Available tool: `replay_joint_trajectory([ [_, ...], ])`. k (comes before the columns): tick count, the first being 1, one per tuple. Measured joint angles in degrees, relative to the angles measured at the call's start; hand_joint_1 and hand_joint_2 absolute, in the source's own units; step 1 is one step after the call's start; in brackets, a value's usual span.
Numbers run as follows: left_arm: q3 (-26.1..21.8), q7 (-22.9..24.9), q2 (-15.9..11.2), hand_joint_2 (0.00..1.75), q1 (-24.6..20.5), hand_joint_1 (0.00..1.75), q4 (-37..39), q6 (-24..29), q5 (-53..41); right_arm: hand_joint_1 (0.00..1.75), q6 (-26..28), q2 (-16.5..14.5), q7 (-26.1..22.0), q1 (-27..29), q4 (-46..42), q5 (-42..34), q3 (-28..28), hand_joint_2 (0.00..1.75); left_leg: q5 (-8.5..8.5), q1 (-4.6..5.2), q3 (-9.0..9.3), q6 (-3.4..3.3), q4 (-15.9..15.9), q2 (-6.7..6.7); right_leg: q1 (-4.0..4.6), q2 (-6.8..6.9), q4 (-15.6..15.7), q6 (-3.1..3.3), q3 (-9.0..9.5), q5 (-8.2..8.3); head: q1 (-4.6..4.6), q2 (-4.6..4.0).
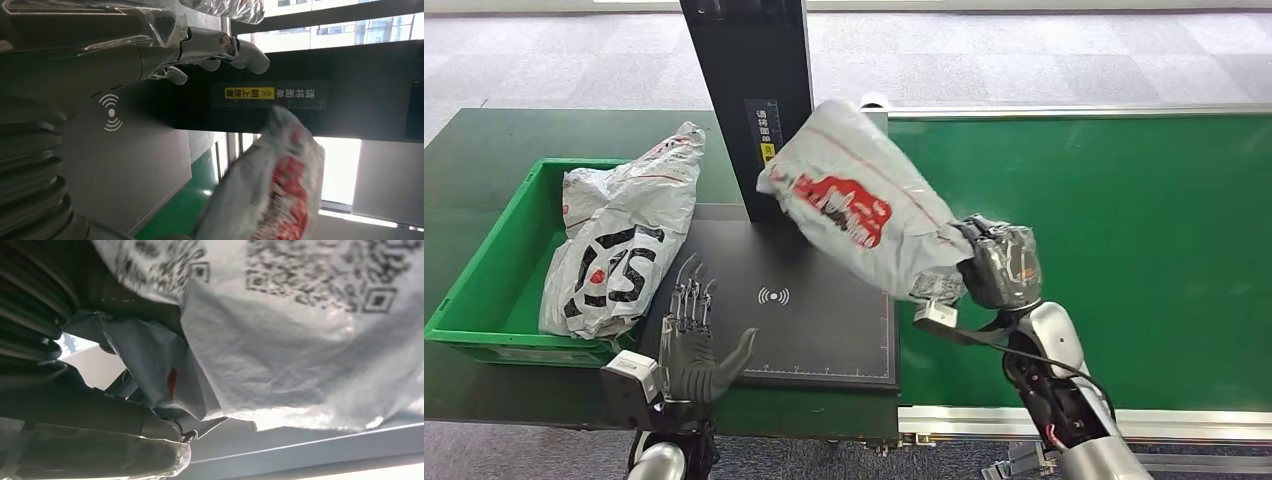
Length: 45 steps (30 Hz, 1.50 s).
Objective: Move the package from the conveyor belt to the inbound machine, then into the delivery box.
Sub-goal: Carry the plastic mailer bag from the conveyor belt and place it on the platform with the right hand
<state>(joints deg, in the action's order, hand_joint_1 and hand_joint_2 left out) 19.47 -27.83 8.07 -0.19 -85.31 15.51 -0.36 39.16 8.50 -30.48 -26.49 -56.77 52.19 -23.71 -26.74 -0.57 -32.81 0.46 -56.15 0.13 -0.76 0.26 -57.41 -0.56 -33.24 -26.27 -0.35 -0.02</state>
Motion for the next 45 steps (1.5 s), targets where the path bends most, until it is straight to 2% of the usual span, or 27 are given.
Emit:
replay_joint_trajectory([
  [4,0.05,0.43,0.14,1.75,-0.37,0.0,0.79,-0.93,0.02,1.75,-1.14,0.41,1.65,2.94,-5.07,-1.95,-7.72,1.75,0.0,0.0,-0.01,0.0,0.0,-0.01,0.0,0.02,0.0,0.02,0.01,-0.02,0.03,0.0],
  [11,0.45,1.1,0.46,1.75,-2.43,0.0,2.56,-2.46,0.0,1.75,-9.57,0.4,1.05,8.21,-6.71,-5.03,-15.96,1.75,-0.02,0.02,-0.03,0.01,-0.01,-0.03,-0.03,0.01,0.03,0.02,0.02,-0.02,0.03,0.01],
  [20,1.41,1.15,0.63,1.75,-4.01,0.0,4.99,-3.03,0.36,1.75,-11.6,-0.78,-0.22,10.69,-3.21,-7.59,-20.31,1.75,-0.02,0.01,-0.02,0.01,0.0,0.0,0.0,0.0,0.03,0.02,0.0,-0.02,0.02,0.0],
  [30,1.76,1.12,0.62,1.75,-4.26,0.0,5.64,-3.15,0.97,1.75,-11.75,-1.06,0.06,10.93,-1.64,-8.1,-21.3,1.75,-0.02,0.01,-0.03,0.01,0.0,-0.01,-0.01,0.0,0.03,0.02,0.0,-0.02,0.02,0.0],
  [34,1.84,0.89,0.6,1.75,-4.42,0.0,5.99,-3.08,1.73,1.75,-8.6,-1.49,0.86,11.16,-0.16,-11.1,-20.68,1.75,-0.02,0.01,-0.03,0.01,0.0,0.0,-0.01,0.0,0.03,0.02,0.0,-0.02,0.02,0.01],
  [38,1.85,0.21,0.55,1.75,-4.41,0.0,6.04,-2.0,2.07,1.75,-6.18,-2.15,1.09,11.15,0.39,-17.49,-17.0,1.75,-0.02,0.01,-0.03,0.01,0.0,-0.01,-0.01,0.0,0.03,0.02,0.02,-0.02,0.03,0.01],
  [45,2.5,-0.37,0.86,1.75,-4.96,0.0,6.58,-0.28,2.22,1.75,-1.79,-4.37,-0.39,10.6,-1.27,-29.41,-6.26,1.75,-0.02,0.02,-0.02,0.01,-0.01,-0.02,-0.02,0.0,0.03,0.02,0.02,-0.02,0.03,0.0],
])
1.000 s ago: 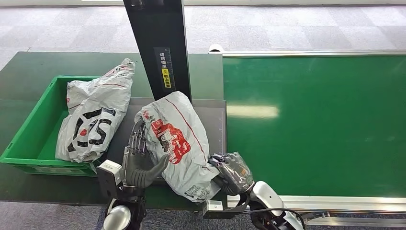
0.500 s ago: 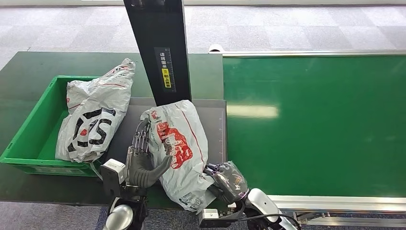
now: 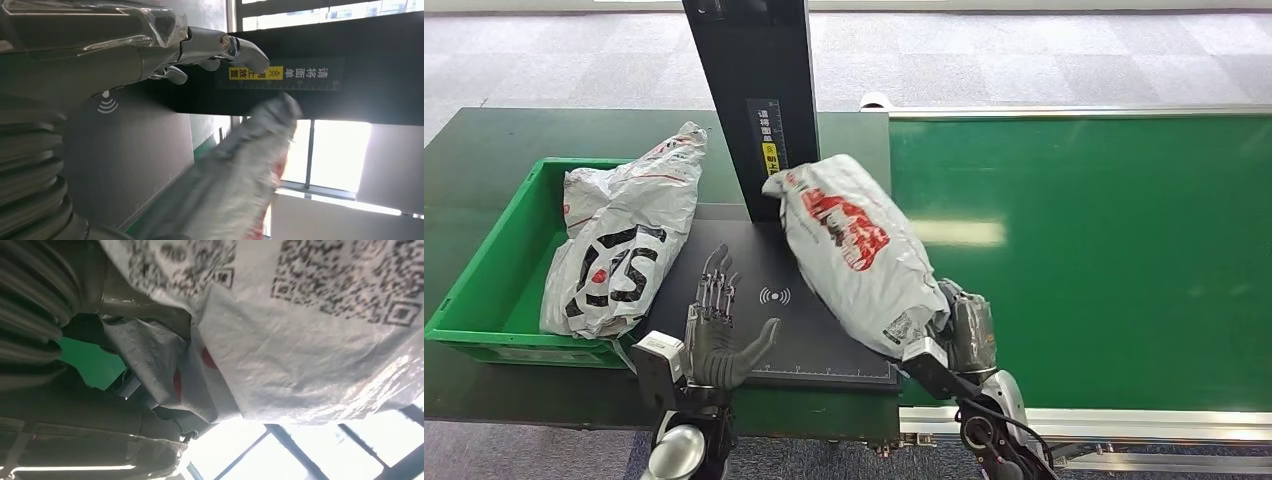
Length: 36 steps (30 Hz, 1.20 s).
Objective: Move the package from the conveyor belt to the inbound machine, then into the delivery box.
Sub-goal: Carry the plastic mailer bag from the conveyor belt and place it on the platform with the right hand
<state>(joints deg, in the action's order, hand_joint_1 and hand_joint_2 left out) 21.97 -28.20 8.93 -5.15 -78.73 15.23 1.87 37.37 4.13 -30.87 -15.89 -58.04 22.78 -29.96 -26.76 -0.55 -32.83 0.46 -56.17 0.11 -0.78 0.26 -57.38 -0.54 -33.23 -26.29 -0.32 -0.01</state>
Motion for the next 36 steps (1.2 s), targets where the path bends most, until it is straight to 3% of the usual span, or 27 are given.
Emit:
replay_joint_trajectory([
  [6,1.35,0.02,0.22,1.75,-0.65,0.0,1.32,0.0,0.33,1.75,2.29,-1.67,-4.07,1.52,-2.99,-1.81,8.21,1.75,-0.01,0.0,0.0,0.01,0.0,0.01,0.0,0.0,0.0,0.0,-0.01,0.0,-0.02,0.01],
  [11,1.86,-0.18,0.25,1.75,-1.13,0.0,2.71,0.15,0.44,1.75,1.21,-2.92,-4.29,2.33,-4.72,-1.62,12.44,1.75,-0.02,-0.01,0.0,0.02,0.01,0.02,0.01,0.0,0.0,0.01,-0.02,0.0,-0.01,-0.01],
  [14,1.97,-0.19,0.34,1.75,-1.34,0.0,3.19,-0.07,0.44,1.75,-4.07,-2.97,-1.38,2.07,-4.72,-1.7,12.89,1.75,-0.01,-0.01,0.01,0.02,0.01,0.04,0.01,-0.01,0.0,0.0,0.0,0.0,-0.01,0.0],
  [20,1.94,0.09,0.34,1.75,-1.83,0.0,3.31,-0.7,-0.2,1.75,-22.57,-3.22,9.55,-0.8,-0.41,0.31,11.57,1.75,-0.01,-0.01,0.0,0.02,0.01,0.04,0.01,-0.01,-0.01,0.0,0.02,0.01,0.0,0.0],
  [22,1.91,0.13,0.21,1.75,-1.87,0.0,3.29,-0.51,-0.27,1.75,-26.83,-3.76,11.07,-2.16,2.12,1.58,10.61,1.75,0.0,-0.01,0.0,0.02,0.01,0.02,0.01,-0.01,-0.01,0.01,0.01,0.01,-0.01,0.0],
  [26,1.79,-0.05,-0.23,1.75,-1.84,0.0,2.79,0.46,-0.28,1.75,-29.87,-4.88,11.66,-5.19,6.12,2.91,9.12,1.75,0.0,-0.02,-0.02,0.02,0.01,0.01,0.02,-0.01,-0.02,0.01,0.0,0.0,-0.01,0.0],
  [36,1.46,-0.44,-0.79,1.75,-1.67,0.0,1.53,1.42,-0.22,1.75,-30.98,-5.73,11.75,-8.12,9.82,3.29,7.63,1.75,0.0,0.0,-0.04,0.02,0.01,-0.01,0.01,0.0,-0.02,0.0,0.01,0.0,-0.01,0.01],
])
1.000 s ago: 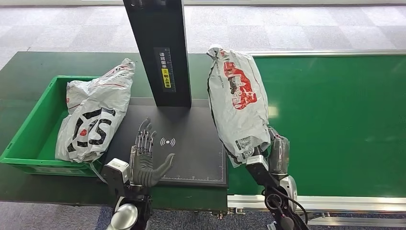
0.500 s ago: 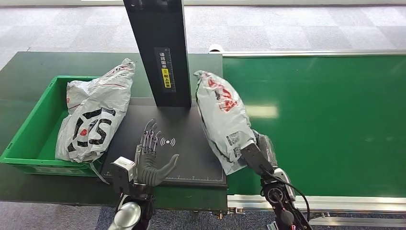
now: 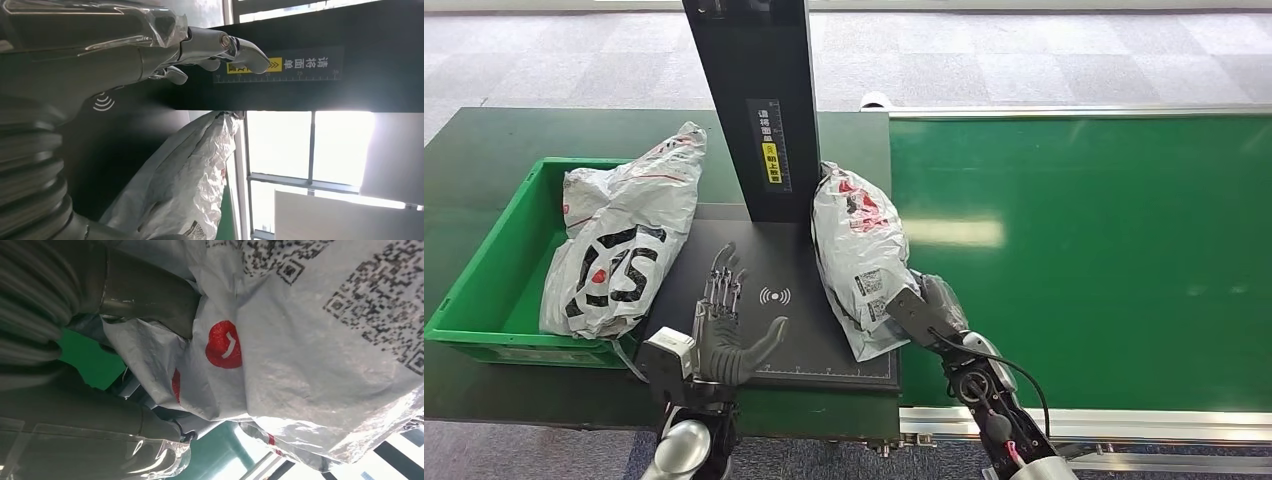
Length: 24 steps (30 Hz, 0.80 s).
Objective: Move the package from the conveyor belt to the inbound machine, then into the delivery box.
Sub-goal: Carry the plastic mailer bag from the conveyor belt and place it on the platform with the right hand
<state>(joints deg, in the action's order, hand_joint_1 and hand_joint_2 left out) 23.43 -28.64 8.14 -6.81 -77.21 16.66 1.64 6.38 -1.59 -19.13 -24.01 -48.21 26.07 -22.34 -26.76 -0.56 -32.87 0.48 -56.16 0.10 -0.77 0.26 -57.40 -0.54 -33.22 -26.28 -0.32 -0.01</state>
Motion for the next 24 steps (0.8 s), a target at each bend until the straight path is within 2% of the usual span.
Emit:
replay_joint_trajectory([
  [4,-0.48,-0.78,-0.04,1.75,0.6,0.0,-1.5,1.45,0.2,1.75,-1.52,-0.41,-0.39,-0.66,0.41,-0.19,-0.33,1.75,0.0,-0.01,0.0,0.0,0.0,0.01,0.01,0.0,0.0,0.0,-0.01,0.0,-0.01,0.0],
  [12,-1.4,-1.06,-0.43,1.75,1.24,0.0,-4.13,2.41,0.72,1.75,-4.61,-1.46,-4.2,-2.83,0.59,0.38,-3.29,1.75,0.01,-0.01,0.0,0.01,0.01,0.01,0.02,0.0,0.0,0.01,-0.02,0.0,0.01,0.0],
  [21,-1.42,-1.13,-1.13,1.75,0.93,0.0,-4.08,2.33,1.43,1.75,-7.72,-1.75,-4.35,-3.63,1.31,2.38,-7.87,1.75,0.0,-0.01,0.01,0.01,0.0,0.01,0.01,0.0,0.0,0.0,-0.03,0.0,0.0,0.0],
  [22,-1.42,-1.13,-1.17,1.75,0.91,0.0,-4.07,2.33,1.45,1.66,-7.9,-1.75,-4.35,-3.69,1.4,2.39,-8.15,1.75,0.0,-0.01,0.01,0.01,0.0,0.02,0.01,0.0,0.0,0.0,-0.03,0.0,0.0,0.01],
  [24,-1.42,-1.15,-1.26,1.75,0.84,0.0,-4.02,2.23,1.62,0.84,-8.85,-1.74,-4.31,-3.88,1.62,2.59,-8.72,1.75,0.0,-0.01,0.01,0.01,0.0,0.02,0.01,-0.01,0.0,0.01,-0.03,0.0,-0.01,0.0],
])
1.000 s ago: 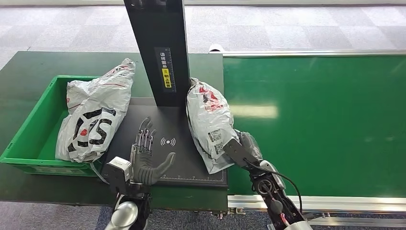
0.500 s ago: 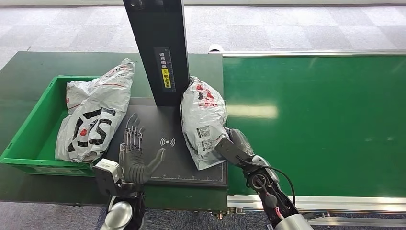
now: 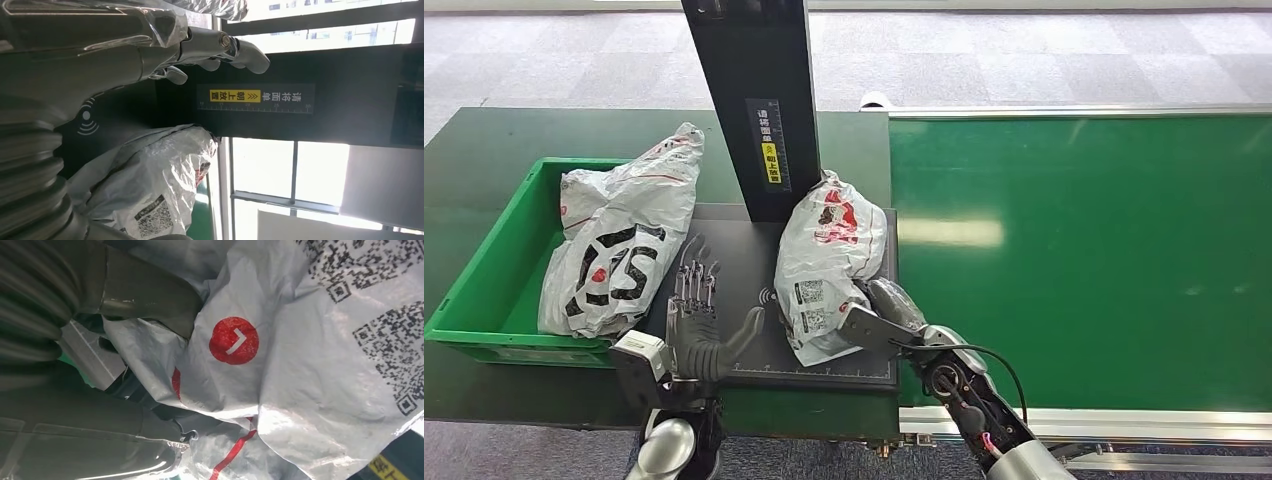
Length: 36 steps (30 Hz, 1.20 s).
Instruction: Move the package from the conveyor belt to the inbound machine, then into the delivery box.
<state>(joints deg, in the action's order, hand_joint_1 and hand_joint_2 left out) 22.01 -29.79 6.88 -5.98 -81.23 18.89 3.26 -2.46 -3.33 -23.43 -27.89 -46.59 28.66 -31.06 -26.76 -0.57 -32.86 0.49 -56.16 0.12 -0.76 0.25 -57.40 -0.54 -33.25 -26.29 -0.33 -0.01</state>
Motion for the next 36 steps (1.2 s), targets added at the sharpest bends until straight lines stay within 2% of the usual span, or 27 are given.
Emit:
replay_joint_trajectory([
  [1,0.0,-0.03,-0.06,1.75,-0.06,0.0,0.04,-0.09,0.14,0.41,-0.71,0.03,0.08,-0.15,0.15,0.19,-0.36,1.75,0.0,0.0,0.0,0.0,0.0,0.0,0.0,0.0,0.0,0.0,0.0,0.0,0.01,-0.01],
  [2,0.0,-0.07,-0.12,1.75,-0.14,0.0,0.09,-0.2,0.28,0.06,-1.43,0.05,0.22,-0.32,0.33,0.43,-0.76,1.75,0.0,0.0,0.0,0.0,0.0,0.0,0.0,0.0,0.0,0.0,0.0,0.0,0.01,-0.01],
  [3,0.0,-0.11,-0.19,1.75,-0.23,0.0,0.16,-0.28,0.43,0.0,-2.06,0.09,0.43,-0.5,0.54,0.69,-1.19,1.75,0.0,0.0,0.0,0.0,0.0,0.0,0.0,0.0,0.0,0.0,0.0,0.0,0.01,0.0],
  [7,0.0,-0.15,-0.52,1.75,-0.36,0.0,0.59,-0.37,0.8,0.0,-4.81,0.57,1.54,-1.44,1.1,1.61,-2.88,1.75,0.0,0.0,0.0,0.0,0.0,0.0,0.0,0.0,0.0,0.0,0.0,0.0,0.01,0.0],
  [10,0.0,-0.15,-0.77,1.75,-0.35,0.0,0.68,-0.4,0.86,0.0,-9.71,1.89,1.02,-2.23,0.45,0.96,-4.19,1.75,0.0,0.01,0.0,-0.01,-0.01,-0.01,-0.01,0.0,0.0,0.0,0.0,0.0,0.01,-0.01],
  [16,-0.14,-0.17,-1.48,1.75,0.47,0.0,0.12,-0.45,0.89,0.0,-23.77,8.05,-5.91,-3.68,-4.59,-7.89,-5.56,1.75,0.0,0.02,0.0,-0.01,-0.02,-0.02,-0.02,0.01,0.0,-0.01,0.01,0.01,0.02,0.01],
  [20,-0.96,-0.57,-1.95,1.75,1.88,0.0,-0.92,-0.27,0.82,0.0,-27.87,11.11,-10.73,-4.27,-5.77,-13.81,-5.07,1.75,0.0,0.01,0.0,-0.01,-0.02,-0.02,-0.02,0.01,0.0,-0.01,0.01,0.01,0.0,0.01],
  [25,-1.46,-0.99,-2.33,1.75,3.48,0.0,-2.33,0.44,-0.24,0.0,-28.73,12.37,-13.37,-4.28,-5.92,-17.24,-3.77,1.75,0.0,0.0,0.01,-0.01,-0.01,0.0,0.0,0.0,0.0,0.0,0.01,0.01,0.01,0.0],
  [30,-1.96,-0.86,-2.79,1.75,6.07,0.0,-5.27,1.44,-1.44,0.0,-25.09,12.39,-10.79,-2.1,-9.38,-21.43,-0.82,1.75,-0.01,0.0,0.0,0.0,-0.01,-0.02,-0.01,0.01,0.0,0.0,0.01,0.0,0.01,-0.01],
  [36,-2.4,-0.76,-3.25,1.75,7.58,0.0,-7.15,1.68,-1.75,0.0,-22.6,12.16,-9.28,0.08,-12.91,-22.81,1.9,1.75,-0.01,0.01,0.0,0.0,-0.01,-0.02,-0.01,0.0,0.01,-0.01,0.01,0.0,0.01,-0.01],
])
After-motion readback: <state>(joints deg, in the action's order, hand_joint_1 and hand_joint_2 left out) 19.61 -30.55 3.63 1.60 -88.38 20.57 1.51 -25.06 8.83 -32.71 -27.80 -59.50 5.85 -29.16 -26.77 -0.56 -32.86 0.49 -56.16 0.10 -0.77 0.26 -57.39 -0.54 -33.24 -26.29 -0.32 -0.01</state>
